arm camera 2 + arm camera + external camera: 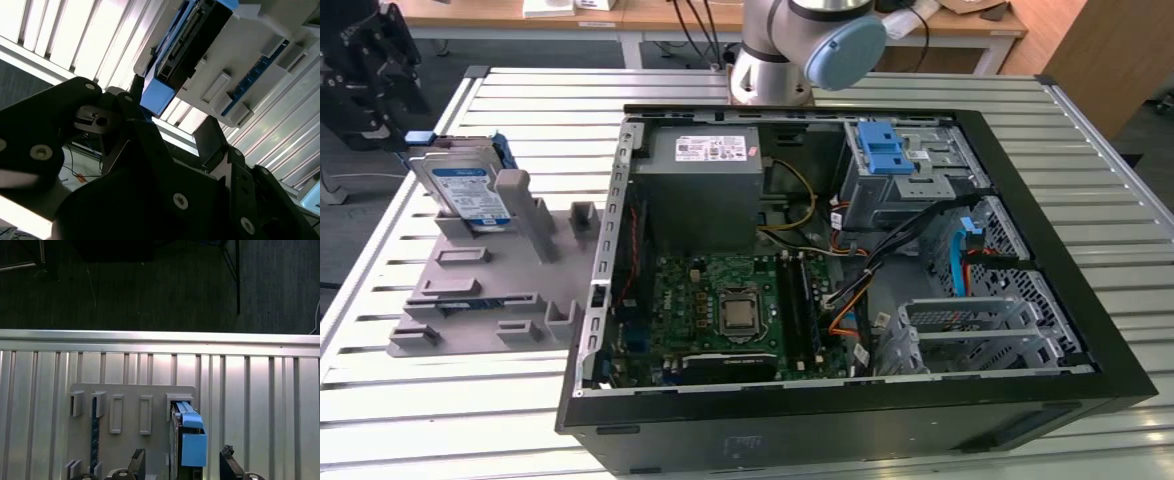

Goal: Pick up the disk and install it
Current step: 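Pick up the disk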

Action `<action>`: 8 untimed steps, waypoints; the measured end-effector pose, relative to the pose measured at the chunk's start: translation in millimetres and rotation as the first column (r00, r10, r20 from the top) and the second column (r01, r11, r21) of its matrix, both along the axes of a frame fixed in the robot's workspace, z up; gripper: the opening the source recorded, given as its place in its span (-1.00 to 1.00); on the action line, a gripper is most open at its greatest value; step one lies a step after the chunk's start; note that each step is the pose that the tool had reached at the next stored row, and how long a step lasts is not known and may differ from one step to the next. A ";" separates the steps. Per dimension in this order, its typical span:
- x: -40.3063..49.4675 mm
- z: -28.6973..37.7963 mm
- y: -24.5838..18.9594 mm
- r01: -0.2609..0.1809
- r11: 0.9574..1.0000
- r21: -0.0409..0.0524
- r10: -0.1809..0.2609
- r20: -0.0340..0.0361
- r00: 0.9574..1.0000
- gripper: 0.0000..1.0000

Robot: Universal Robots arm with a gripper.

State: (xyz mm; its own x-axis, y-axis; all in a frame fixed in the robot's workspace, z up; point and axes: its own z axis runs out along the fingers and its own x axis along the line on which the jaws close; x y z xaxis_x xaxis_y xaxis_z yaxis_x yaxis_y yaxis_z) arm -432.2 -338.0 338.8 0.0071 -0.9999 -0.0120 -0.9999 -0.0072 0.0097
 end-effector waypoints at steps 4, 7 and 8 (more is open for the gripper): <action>-1.6 -7.1 0.2 0.000 1.000 0.000 0.000 0.000 1.000 0.36; -2.0 -11.5 0.9 0.000 1.000 0.000 0.000 0.000 1.000 0.33; -2.1 -12.5 1.3 0.000 1.000 0.000 0.000 0.000 1.000 0.33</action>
State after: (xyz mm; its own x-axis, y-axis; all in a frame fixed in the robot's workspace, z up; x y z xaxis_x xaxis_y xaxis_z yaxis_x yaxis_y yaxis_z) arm -434.3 -336.7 326.3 0.0070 -0.9999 -0.0119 -0.9999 -0.0071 0.0098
